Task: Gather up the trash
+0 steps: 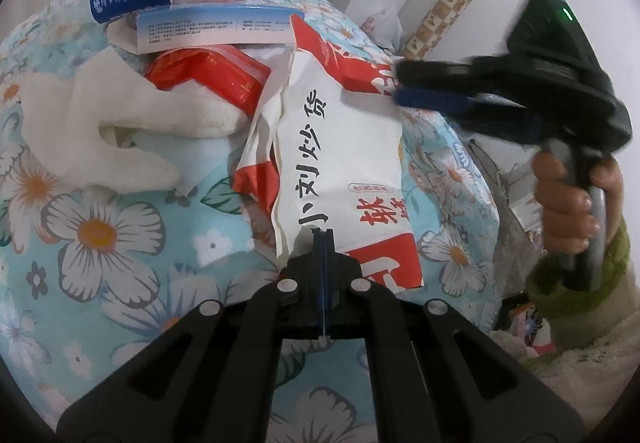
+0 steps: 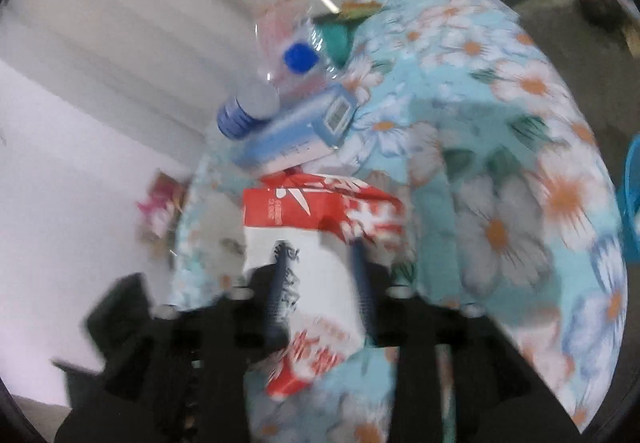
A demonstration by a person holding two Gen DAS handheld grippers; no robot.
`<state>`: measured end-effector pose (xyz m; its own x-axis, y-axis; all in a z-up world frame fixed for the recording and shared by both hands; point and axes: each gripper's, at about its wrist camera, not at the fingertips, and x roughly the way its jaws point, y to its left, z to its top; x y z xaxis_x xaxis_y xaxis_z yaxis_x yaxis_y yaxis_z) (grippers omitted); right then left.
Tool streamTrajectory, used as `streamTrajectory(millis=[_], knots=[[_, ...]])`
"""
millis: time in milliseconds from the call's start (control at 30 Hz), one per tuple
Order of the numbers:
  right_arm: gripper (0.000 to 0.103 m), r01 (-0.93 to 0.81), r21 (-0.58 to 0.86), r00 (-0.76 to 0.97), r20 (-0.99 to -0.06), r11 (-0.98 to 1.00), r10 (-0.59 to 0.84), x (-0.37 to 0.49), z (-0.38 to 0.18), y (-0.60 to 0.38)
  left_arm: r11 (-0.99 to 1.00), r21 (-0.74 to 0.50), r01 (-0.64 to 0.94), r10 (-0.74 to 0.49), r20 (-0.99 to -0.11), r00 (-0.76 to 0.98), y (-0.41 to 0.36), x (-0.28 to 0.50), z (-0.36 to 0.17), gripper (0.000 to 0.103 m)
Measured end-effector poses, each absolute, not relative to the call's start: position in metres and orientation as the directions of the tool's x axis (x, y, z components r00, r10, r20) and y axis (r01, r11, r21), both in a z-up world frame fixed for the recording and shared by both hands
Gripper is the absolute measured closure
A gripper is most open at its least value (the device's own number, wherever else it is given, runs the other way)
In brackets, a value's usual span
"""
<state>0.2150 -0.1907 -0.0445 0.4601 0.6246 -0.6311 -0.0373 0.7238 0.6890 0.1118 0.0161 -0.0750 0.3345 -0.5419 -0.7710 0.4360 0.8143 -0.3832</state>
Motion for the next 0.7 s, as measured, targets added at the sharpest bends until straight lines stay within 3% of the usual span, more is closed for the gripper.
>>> streamTrajectory(millis=[367,533,600,700], knots=[[0.062,0.086,0.857,0.375,-0.501,0.509,0.78,0.195,-0.105,-0.189,0.799,-0.418,0.433,-0.574,-0.744,0.34,0.025,0.11,-0.08,0.103],[0.068,0.073,0.83,0.377,-0.536,0.553,0.755,0.205,-0.102,-0.176,0.79,-0.441,0.425,-0.593,-0.726,0.349,0.032,0.107,-0.084,0.103],[0.08,0.076,0.815,0.391,-0.554,0.574,0.735,0.208,-0.101,-0.172,0.791,-0.443,0.422,-0.594,-0.723,0.353,0.034,0.106,-0.085,0.103],[0.087,0.074,0.816,0.415,-0.548,0.573,0.726,0.207,-0.101,-0.171,0.788,-0.464,0.404,-0.602,-0.718,0.35,0.039,0.106,-0.086,0.103]])
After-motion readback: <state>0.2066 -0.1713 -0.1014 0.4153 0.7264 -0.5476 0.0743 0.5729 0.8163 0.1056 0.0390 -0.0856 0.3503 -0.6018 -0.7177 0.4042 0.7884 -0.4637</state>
